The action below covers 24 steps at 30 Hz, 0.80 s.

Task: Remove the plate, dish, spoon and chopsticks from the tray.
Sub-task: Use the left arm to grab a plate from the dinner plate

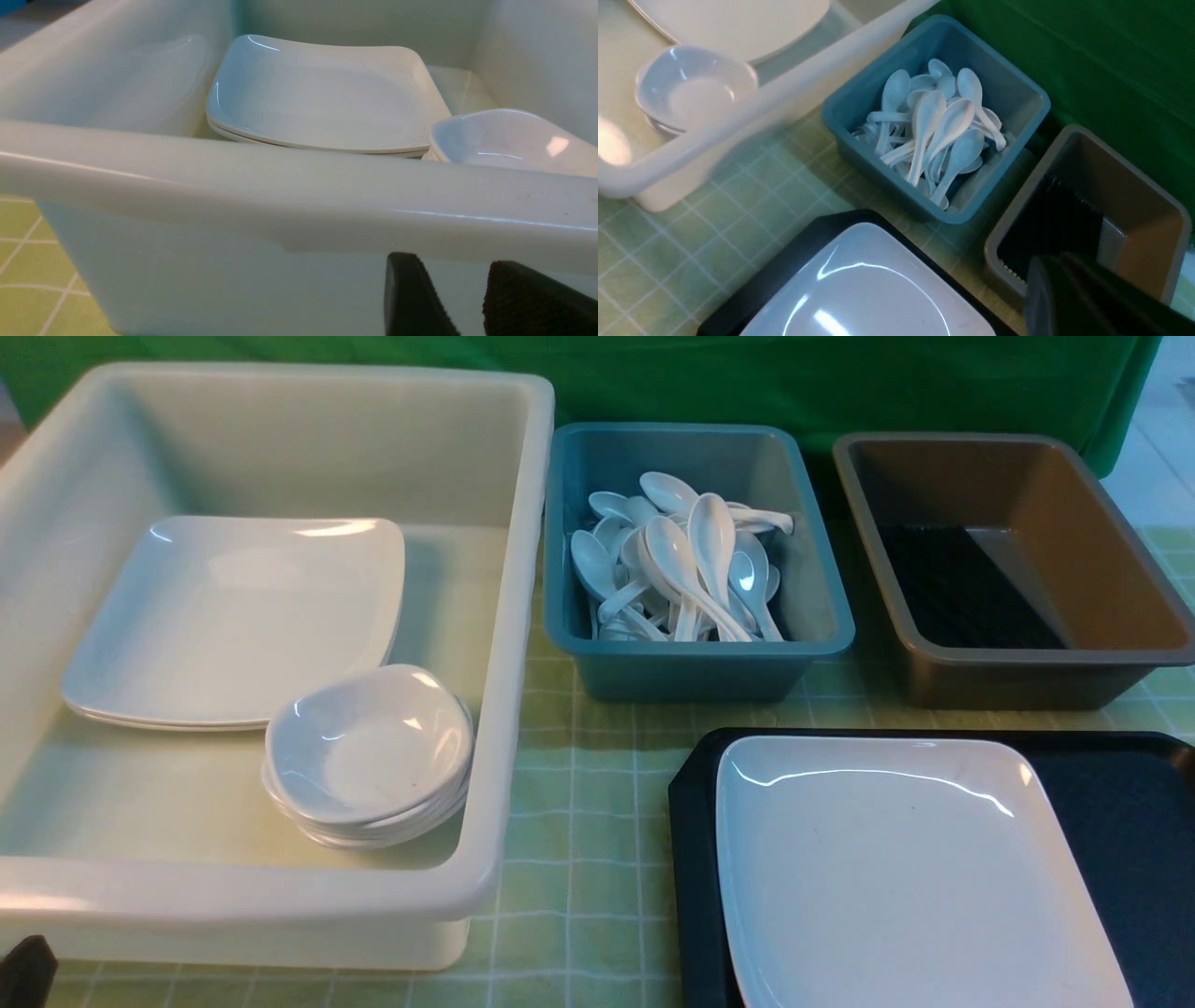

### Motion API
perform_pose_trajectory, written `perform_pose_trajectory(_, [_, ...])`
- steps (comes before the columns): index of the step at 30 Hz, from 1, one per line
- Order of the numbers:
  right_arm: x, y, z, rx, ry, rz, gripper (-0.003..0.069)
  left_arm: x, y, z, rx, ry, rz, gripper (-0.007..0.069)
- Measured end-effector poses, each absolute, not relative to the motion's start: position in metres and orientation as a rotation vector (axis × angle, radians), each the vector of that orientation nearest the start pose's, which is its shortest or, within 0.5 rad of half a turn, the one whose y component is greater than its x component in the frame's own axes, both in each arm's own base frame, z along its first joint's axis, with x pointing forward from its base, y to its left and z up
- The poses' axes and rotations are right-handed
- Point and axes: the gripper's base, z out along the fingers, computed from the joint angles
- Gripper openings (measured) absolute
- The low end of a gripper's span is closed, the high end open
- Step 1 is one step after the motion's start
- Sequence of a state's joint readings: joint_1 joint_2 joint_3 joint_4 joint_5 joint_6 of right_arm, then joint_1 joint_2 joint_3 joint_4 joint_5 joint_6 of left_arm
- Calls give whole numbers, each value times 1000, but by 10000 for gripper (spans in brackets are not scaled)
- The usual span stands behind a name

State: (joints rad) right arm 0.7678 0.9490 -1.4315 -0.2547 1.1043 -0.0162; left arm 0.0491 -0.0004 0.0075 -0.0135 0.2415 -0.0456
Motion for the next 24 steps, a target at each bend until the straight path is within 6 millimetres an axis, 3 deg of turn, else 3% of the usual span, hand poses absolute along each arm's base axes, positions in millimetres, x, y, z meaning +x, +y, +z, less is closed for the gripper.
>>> perform_pose_trajectory(2, [92, 60, 468, -736, 1864, 184, 1, 56, 2, 189, -91, 1730, -10, 224])
perform_pose_trajectory(6, [60, 31, 433, -696, 1749, 226, 1, 56, 3, 189, -82, 1722, 3, 224])
perform_pose_trajectory(10, [40, 13, 405, -666, 1655, 263, 1, 56, 2, 193, -103, 1687, -22, 224])
perform_pose_trajectory(13, [30, 5, 385, -653, 1600, 279, 1, 57, 0, 200, -341, 1582, -293, 224])
perform_pose_trajectory(16, [26, 2, 367, -653, 1581, 280, 1, 57, 0, 206, -742, 1403, -738, 224])
perform_pose_trajectory(18, [26, 1, 361, -659, 1585, 271, 1, 57, 0, 208, -898, 1319, -909, 224])
perform_pose_trajectory(21, [29, 3, 352, -681, 1612, 248, 6, 57, 1, 209, -1012, 1244, -1033, 224])
perform_pose_trajectory(24, [30, 3, 347, -710, 1633, 210, 10, 56, 2, 210, -1029, 1211, -1050, 224])
